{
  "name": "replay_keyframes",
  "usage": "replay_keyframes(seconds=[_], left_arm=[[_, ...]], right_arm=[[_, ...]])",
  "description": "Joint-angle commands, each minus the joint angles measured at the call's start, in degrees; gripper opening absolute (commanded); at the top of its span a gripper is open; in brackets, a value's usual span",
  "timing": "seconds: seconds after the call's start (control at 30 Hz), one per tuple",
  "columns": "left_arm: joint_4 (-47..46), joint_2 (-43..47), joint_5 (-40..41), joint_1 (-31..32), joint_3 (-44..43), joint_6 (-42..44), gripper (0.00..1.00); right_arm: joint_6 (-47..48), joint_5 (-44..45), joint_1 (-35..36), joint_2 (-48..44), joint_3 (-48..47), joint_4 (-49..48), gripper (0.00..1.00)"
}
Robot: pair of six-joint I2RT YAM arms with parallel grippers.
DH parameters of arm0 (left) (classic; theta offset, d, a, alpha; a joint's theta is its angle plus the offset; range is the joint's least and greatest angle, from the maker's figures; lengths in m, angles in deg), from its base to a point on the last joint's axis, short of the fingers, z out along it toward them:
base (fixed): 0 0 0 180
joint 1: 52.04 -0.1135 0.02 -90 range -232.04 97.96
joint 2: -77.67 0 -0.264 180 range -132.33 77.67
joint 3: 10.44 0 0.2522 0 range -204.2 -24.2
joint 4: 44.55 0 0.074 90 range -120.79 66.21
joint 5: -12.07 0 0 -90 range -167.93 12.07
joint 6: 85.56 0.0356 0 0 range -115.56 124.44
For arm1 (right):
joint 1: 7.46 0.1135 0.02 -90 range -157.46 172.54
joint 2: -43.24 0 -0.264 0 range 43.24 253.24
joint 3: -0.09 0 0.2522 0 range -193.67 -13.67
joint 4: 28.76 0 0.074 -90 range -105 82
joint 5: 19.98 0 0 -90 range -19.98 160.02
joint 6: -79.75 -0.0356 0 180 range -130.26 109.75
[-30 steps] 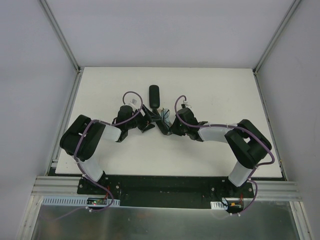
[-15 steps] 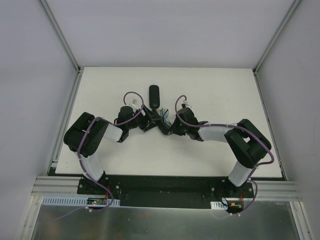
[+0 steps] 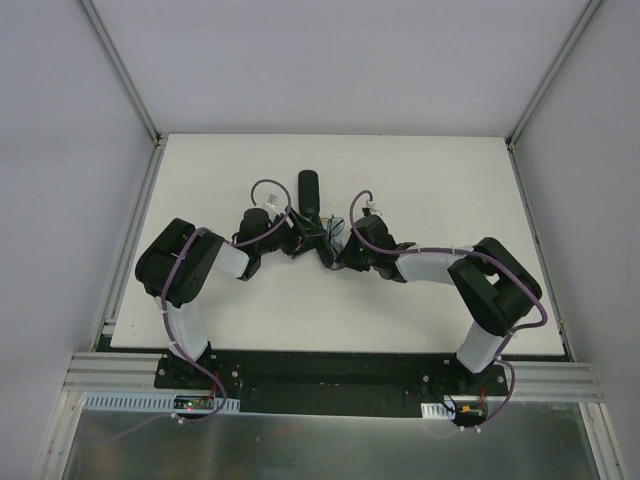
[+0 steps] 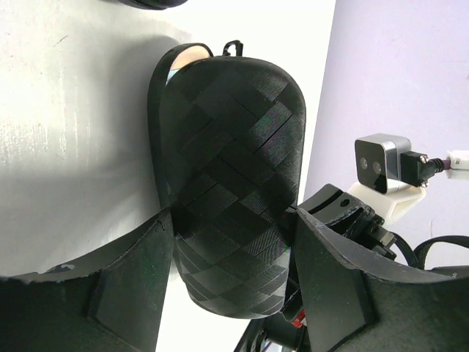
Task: Organize the sunglasses
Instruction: Pass from the right arm to the left, then adjust the sunglasses in the sunglasses case.
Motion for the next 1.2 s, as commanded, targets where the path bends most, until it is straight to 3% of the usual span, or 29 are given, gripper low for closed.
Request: replay_keyframes(seconds=[0.0, 0.23, 0.4, 0.9, 1.17], left_arm=[[0.0, -1.4, -1.7, -0.5, -2.0, 1.0, 0.56], [3.7, -1.6, -4.1, -0.8, -4.3, 2.8, 0.51], [11.7, -2.0, -8.6, -1.9, -8.9, 6.3, 0.51], [22.6, -2.7, -19.2, -4.1, -14.6, 14.3, 0.50], [24.2, -0.9, -23.5, -4.1, -12.9, 17.4, 0.50]], right_arm=[[0.1, 0.5, -0.3, 0.5, -0.1, 0.6, 0.01], [0.2, 0.8, -0.6, -1.1, 1.1, 0.6, 0.05], [0.4, 1.7, -0.8, -4.5, 3.2, 1.3, 0.09], [3.4, 3.4, -2.8, -18.8, 9.1, 6.8, 0.25], [9.7, -3.8, -4.3, -17.8, 3.5, 9.3, 0.29]])
